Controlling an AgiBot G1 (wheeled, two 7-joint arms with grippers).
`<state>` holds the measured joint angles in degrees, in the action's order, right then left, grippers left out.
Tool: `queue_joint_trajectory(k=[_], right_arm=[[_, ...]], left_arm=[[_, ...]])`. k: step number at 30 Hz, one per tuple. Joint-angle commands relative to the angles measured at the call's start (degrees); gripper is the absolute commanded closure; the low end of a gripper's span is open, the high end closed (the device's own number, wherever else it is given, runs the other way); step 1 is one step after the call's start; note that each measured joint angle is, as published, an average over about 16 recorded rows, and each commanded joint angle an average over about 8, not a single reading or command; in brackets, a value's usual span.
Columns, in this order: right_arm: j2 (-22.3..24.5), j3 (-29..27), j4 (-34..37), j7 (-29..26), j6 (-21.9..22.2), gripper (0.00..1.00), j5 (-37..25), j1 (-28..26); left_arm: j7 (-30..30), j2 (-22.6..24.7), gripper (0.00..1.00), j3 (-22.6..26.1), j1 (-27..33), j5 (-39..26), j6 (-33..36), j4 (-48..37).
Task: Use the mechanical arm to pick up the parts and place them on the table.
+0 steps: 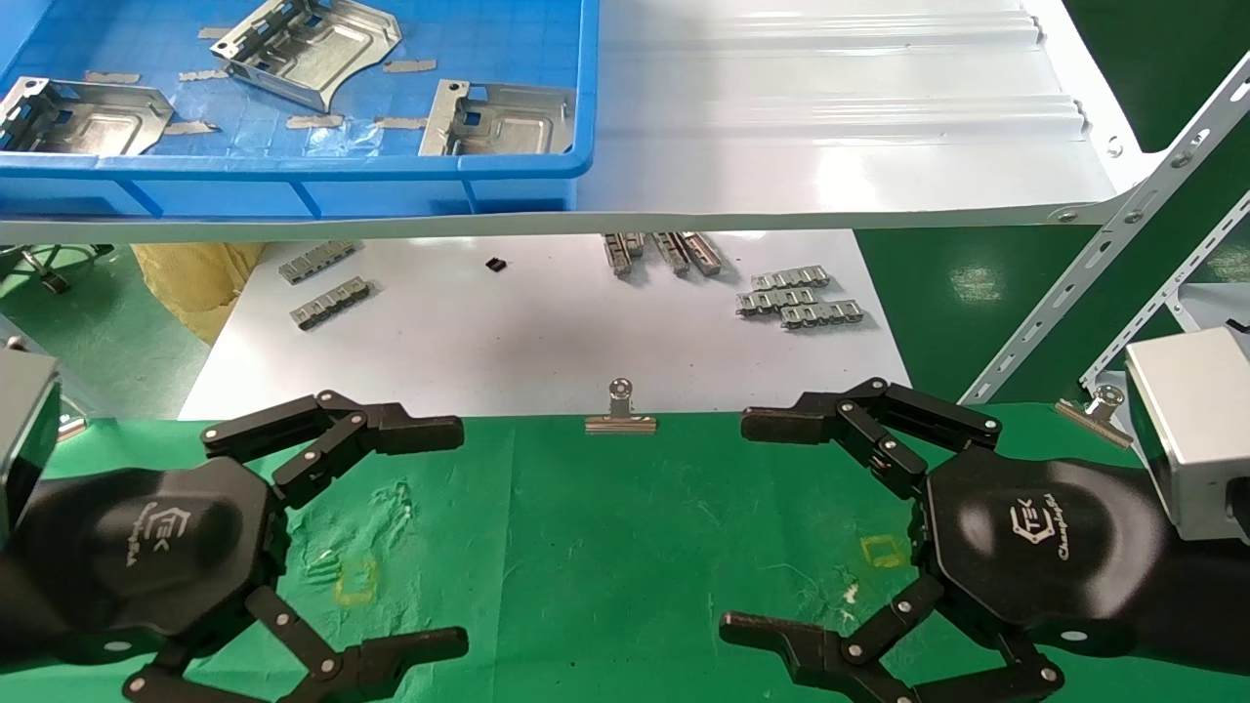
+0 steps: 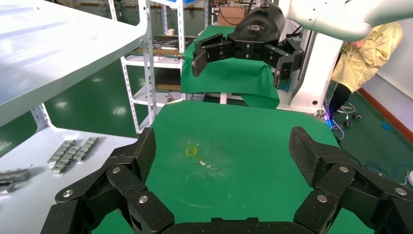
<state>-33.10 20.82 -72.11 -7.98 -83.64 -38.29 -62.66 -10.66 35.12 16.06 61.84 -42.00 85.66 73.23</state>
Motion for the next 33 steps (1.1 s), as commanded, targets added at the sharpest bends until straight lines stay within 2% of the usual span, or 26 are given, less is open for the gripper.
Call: queue_joint_trajectory(k=[1,33], right_arm=[[0.0,0.0,0.0,0.0,0.0,0.0,0.0,0.0],[0.0,0.0,0.0,0.0,0.0,0.0,0.0,0.0]], left_arm=[[0.0,0.0,0.0,0.0,0.0,0.0,0.0,0.0],[0.0,0.0,0.0,0.0,0.0,0.0,0.0,0.0]])
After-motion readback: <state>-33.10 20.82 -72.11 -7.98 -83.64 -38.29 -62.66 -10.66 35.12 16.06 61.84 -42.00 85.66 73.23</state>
